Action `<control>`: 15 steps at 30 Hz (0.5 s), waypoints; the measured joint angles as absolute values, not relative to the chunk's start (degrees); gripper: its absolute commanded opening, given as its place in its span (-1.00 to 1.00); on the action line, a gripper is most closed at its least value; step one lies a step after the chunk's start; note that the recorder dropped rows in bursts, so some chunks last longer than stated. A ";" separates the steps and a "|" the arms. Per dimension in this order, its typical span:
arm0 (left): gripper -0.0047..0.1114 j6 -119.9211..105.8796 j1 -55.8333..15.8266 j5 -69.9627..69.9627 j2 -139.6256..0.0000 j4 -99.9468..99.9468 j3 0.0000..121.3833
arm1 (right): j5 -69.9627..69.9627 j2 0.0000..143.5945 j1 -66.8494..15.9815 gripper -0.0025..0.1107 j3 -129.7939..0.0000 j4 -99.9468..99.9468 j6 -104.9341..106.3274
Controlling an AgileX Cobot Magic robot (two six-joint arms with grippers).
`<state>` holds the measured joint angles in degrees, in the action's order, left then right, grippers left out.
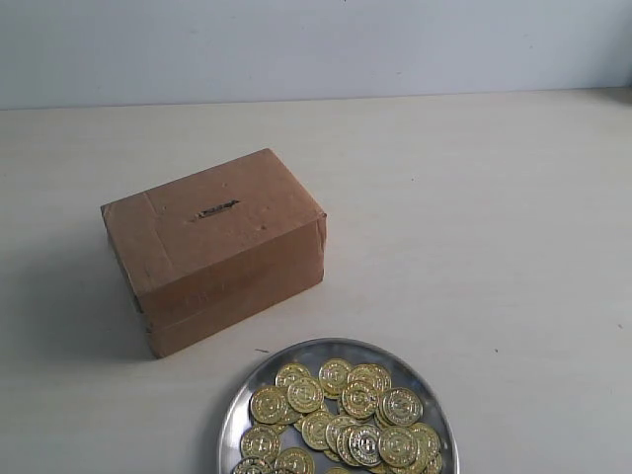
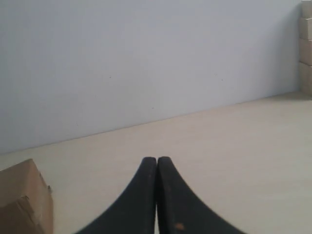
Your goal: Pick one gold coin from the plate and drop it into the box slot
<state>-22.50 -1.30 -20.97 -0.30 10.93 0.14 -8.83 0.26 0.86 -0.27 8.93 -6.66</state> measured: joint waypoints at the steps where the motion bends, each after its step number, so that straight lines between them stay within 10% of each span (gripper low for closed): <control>1: -0.92 -22.50 -1.30 -20.97 -0.30 10.93 0.14 | -8.73 0.26 0.86 -0.96 -0.27 9.08 -6.90; 15: -0.92 -22.50 -1.30 -20.97 -0.30 10.93 0.14 | 4.08 0.26 0.86 -0.96 -0.27 18.93 -18.94</control>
<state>-22.50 -1.30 -20.97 -0.30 10.93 0.14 4.08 0.26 0.86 -0.27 18.93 -18.94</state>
